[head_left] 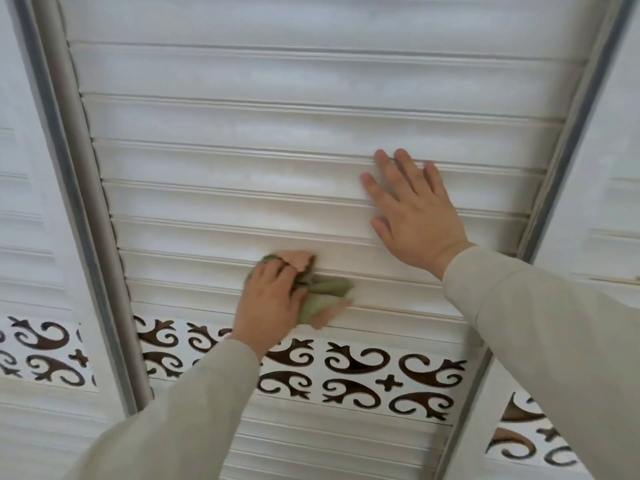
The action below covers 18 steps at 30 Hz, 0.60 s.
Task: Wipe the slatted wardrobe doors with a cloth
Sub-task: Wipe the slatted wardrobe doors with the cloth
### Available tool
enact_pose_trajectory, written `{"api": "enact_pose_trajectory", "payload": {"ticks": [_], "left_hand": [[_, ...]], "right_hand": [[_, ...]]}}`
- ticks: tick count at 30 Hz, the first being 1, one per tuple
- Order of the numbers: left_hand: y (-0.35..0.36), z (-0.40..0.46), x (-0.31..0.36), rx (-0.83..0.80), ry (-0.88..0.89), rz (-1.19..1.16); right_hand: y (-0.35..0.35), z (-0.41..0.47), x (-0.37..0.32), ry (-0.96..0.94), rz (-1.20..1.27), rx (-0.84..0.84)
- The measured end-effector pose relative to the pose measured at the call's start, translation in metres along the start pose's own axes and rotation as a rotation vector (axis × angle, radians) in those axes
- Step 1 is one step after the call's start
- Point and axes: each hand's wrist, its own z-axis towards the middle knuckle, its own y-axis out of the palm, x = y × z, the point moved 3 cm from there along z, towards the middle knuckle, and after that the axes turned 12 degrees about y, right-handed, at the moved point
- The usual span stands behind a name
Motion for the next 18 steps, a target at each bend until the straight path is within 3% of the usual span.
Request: {"api": "enact_pose_trajectory", "payload": {"ticks": [4, 7, 9, 14, 18], "left_hand": [[-0.029, 0.010, -0.040, 0.211, -0.230, -0.173], [-0.042, 0.044, -0.043, 0.301, -0.240, -0.272], [-0.040, 0.069, -0.027, 0.282, -0.148, -0.325], [-0.010, 0.092, 0.051, 0.059, 0.298, -0.321], [0.011, 0.061, 0.038, -0.067, 0.399, -0.222]], "right_hand": [[0.005, 0.000, 0.000, 0.007, 0.026, 0.002], [0.011, 0.002, -0.004, 0.021, 0.049, -0.008], [0.017, 0.004, -0.007, 0.039, 0.058, -0.031], [0.021, 0.005, -0.012, 0.069, 0.066, 0.008], [0.015, 0.003, -0.010, 0.046, 0.021, 0.025]]}}
